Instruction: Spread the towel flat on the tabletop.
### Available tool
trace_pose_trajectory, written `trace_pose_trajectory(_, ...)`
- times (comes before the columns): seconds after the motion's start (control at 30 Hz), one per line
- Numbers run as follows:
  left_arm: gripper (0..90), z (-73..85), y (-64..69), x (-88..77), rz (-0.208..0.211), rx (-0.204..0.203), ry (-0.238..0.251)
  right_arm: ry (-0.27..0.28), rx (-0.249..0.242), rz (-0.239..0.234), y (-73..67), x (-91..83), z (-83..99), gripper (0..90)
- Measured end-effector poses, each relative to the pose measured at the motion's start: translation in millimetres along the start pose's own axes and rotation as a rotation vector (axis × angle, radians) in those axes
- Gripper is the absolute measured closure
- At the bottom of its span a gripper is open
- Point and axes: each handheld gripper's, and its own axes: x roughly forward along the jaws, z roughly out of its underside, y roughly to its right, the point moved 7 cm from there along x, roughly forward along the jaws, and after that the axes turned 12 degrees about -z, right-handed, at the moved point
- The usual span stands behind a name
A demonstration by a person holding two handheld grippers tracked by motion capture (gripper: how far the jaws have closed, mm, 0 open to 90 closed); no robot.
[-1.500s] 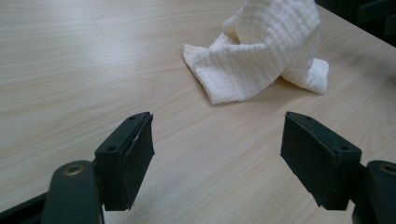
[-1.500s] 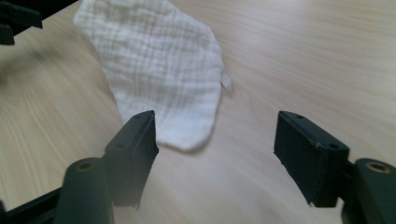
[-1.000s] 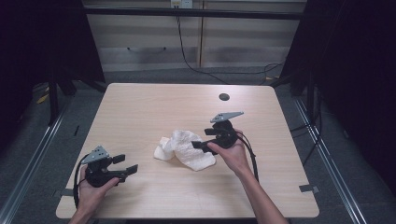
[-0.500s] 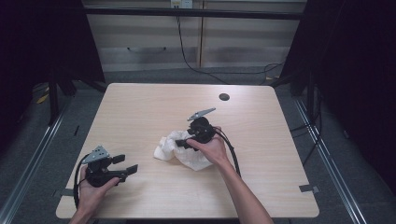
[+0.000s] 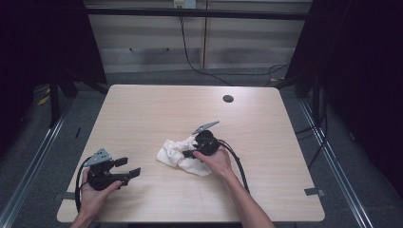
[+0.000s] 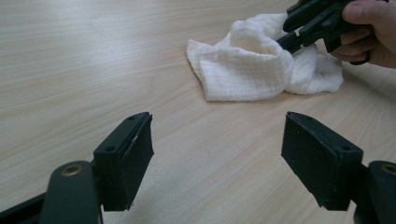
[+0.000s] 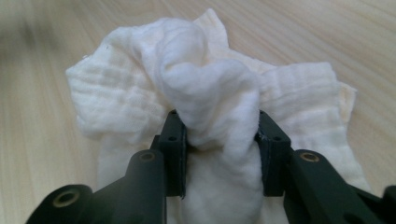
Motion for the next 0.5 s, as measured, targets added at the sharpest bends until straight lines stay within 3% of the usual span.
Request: trace_pose_trajectory(0.5,24.4,0.7,1.2,1.3,-0.001,0.004,-0.006,-0.029,-0.049,-0.058,-29.1,-18.9,35.8,70.2)
